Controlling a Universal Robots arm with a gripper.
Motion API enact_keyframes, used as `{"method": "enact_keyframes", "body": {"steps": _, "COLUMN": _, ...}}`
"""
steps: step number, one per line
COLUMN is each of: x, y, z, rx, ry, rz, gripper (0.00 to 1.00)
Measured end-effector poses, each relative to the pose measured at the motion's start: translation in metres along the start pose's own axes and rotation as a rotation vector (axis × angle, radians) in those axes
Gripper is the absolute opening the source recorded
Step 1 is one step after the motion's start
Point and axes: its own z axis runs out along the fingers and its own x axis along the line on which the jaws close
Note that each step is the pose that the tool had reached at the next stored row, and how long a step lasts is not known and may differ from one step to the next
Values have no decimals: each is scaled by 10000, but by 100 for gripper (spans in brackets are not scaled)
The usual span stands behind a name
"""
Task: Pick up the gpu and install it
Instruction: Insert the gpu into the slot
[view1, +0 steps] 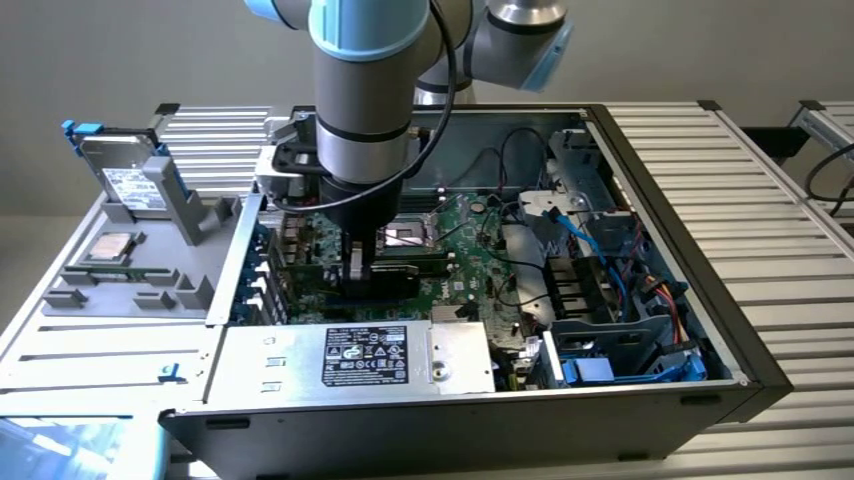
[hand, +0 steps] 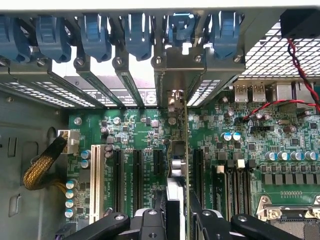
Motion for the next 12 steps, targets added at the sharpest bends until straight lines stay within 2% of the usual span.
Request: {"method": "enact_keyframes", "body": {"steps": 12, "x": 0, "y": 4, "z": 3, "rx": 14, "ry": -1, "rz": 0, "gripper": 28}}
